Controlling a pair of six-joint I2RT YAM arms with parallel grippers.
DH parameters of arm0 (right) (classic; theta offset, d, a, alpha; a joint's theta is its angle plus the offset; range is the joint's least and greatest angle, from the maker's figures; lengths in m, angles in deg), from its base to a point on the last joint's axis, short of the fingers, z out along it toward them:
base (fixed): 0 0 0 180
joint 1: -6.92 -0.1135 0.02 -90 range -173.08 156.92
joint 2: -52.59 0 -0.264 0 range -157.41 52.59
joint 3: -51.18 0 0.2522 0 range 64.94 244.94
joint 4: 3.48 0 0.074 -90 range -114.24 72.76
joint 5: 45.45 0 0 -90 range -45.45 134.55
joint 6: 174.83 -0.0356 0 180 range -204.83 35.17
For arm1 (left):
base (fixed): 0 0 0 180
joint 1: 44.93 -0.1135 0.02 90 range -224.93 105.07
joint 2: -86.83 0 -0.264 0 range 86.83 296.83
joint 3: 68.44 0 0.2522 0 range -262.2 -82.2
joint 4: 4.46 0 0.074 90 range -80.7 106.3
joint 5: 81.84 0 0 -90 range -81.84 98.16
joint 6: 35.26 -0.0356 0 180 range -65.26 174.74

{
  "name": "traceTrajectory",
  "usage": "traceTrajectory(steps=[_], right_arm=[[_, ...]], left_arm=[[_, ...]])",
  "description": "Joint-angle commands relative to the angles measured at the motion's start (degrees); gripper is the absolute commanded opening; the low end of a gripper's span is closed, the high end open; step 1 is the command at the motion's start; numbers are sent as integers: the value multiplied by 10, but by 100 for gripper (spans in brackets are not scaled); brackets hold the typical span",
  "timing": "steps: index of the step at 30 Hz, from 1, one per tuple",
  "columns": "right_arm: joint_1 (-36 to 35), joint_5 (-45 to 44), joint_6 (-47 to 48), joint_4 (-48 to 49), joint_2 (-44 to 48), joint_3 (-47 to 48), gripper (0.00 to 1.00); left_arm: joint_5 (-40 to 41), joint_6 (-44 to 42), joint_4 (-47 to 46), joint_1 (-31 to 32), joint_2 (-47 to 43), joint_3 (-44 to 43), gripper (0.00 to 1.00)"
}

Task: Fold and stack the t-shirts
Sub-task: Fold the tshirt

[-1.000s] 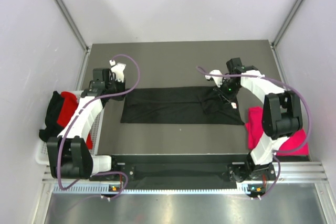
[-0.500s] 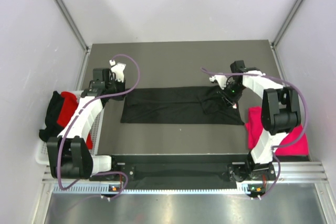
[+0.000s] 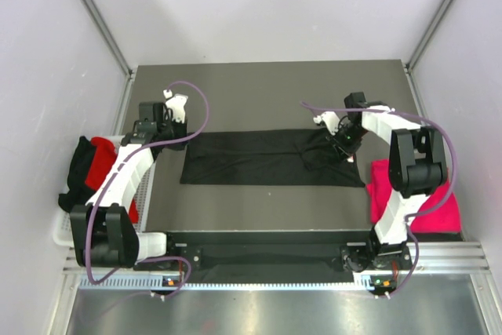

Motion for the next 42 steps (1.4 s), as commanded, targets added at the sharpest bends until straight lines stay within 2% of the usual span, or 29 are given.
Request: traceTrajectory(steps=[1, 7, 23, 27, 33, 35, 39, 42], right_arm=[[5, 16, -3, -9, 16, 23, 13], [5, 31, -17, -47, 71, 28, 13], [-6, 47, -28, -105, 96, 24, 15], [-8, 54, -30, -129, 103, 40, 21], [-11, 83, -33, -175, 125, 68, 22], [-11, 73, -40, -165, 141, 68, 25], [-10, 54, -42, -137, 128, 69, 24], [-9, 89, -48, -149, 123, 84, 24]], left_arm=[[-2, -5, -29, 0, -1, -6, 19], [-4, -7, -34, 0, -6, 1, 19], [-8, -5, -33, 0, -12, 0, 19], [-11, -5, -34, 0, -8, -2, 19], [-13, -5, -27, 0, -2, -15, 19], [-16, -6, -26, 0, 3, -21, 19], [-20, -4, -19, 0, 34, -46, 20], [-19, -1, -11, 0, 55, -70, 20]])
